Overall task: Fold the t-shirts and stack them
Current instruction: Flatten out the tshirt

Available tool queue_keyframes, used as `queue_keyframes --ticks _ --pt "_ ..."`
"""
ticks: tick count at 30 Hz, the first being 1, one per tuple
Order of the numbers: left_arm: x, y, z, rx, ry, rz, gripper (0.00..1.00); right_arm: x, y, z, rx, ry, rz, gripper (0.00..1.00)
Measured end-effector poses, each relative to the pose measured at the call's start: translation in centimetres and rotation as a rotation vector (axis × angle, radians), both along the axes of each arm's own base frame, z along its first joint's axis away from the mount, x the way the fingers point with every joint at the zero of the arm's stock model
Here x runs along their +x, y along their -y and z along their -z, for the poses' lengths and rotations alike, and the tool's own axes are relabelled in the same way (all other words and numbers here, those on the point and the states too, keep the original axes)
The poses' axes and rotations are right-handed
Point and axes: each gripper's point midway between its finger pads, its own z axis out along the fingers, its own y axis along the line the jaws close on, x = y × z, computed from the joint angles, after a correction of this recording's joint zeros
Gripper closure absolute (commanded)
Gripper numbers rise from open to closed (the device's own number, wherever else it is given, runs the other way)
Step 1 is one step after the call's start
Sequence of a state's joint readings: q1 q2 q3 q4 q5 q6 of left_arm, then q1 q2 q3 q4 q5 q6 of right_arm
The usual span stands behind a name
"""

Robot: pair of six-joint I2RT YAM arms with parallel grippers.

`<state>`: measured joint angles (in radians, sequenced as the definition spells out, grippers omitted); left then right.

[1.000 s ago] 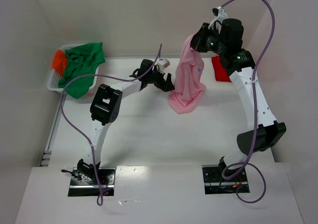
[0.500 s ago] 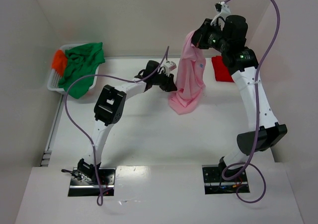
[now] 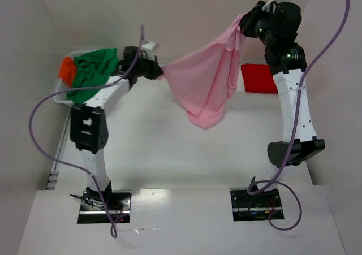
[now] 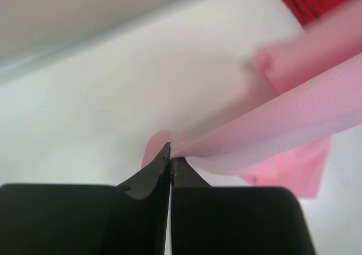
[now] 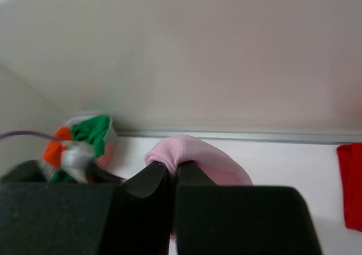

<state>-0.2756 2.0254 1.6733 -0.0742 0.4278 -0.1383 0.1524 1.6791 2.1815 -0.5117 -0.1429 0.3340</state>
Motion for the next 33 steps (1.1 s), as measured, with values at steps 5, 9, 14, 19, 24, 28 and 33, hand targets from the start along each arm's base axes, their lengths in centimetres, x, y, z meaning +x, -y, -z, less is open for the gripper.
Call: queue_keyframes --ticks 5,9,14,19,24,28,33 --pt "2.1 -12.1 -15.8 0.001 0.3 -0.32 1.0 1.2 2.7 -0.9 0.02 0.037 0.073 1.0" --pt "-0.4 -14.1 -29.4 -0.016 0.573 -0.44 1.0 2.0 2.5 -1.8 0.026 0.073 0.074 1.0" --pt "-4.2 -15.2 -38.7 -0.023 0.767 -0.512 1.0 2.4 3.1 -2.8 0.028 0.112 0.101 1.0" --pt "-5.6 -16.6 -41.1 0.013 0.815 -0.567 1.0 2.1 4.9 -5.3 0.035 0.188 0.141 1.0" --pt "-6.1 -17.0 -41.4 0.043 0.811 -0.581 1.0 1.7 5.2 -5.7 0.024 0.204 0.148 1.0" --pt "-6.0 -17.3 -40.6 0.062 0.783 -0.591 1.0 0.5 5.3 -6.1 0.012 0.213 0.151 1.0" --pt "-6.4 -17.4 -39.4 0.076 0.753 -0.592 1.0 -2.2 5.5 -6.3 0.007 0.218 0.151 1.0"
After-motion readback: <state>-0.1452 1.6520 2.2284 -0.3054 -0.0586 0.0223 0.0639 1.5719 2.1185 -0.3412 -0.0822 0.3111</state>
